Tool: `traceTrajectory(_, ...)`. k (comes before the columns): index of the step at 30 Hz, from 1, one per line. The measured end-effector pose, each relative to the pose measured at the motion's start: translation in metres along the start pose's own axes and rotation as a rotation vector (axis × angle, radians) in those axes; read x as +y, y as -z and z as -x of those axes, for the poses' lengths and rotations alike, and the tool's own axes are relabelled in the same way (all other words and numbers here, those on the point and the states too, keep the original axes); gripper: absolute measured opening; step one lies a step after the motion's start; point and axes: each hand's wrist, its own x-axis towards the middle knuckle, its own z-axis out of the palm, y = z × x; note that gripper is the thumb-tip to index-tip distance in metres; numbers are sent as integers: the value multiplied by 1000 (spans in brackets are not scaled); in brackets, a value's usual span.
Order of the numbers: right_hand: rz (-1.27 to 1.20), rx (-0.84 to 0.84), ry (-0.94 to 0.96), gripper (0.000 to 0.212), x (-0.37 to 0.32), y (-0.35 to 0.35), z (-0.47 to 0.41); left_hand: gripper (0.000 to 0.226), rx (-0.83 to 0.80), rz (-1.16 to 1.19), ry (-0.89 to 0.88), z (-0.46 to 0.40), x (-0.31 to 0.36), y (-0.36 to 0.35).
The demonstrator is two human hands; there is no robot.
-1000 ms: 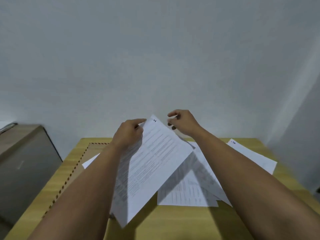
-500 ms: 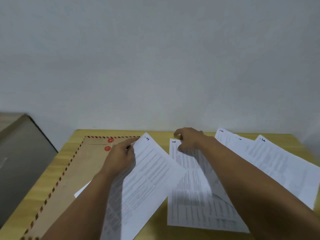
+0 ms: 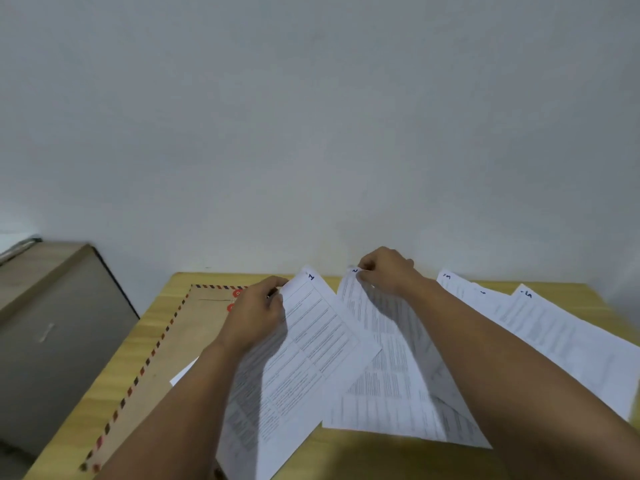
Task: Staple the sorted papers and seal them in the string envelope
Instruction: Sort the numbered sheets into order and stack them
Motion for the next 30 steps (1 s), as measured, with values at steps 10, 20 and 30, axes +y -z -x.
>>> traceTrajectory(10,-378,236,230,8,-65,103,64,30,105,-43,-174,28,95,47)
traceTrajectory(20,-683,147,243,16,-75,132,129,35,181,-6,-254,51,157,42)
traceTrajectory(30,-845,95,236,24,-55,120,162,15,225,98,-183,55,186,15)
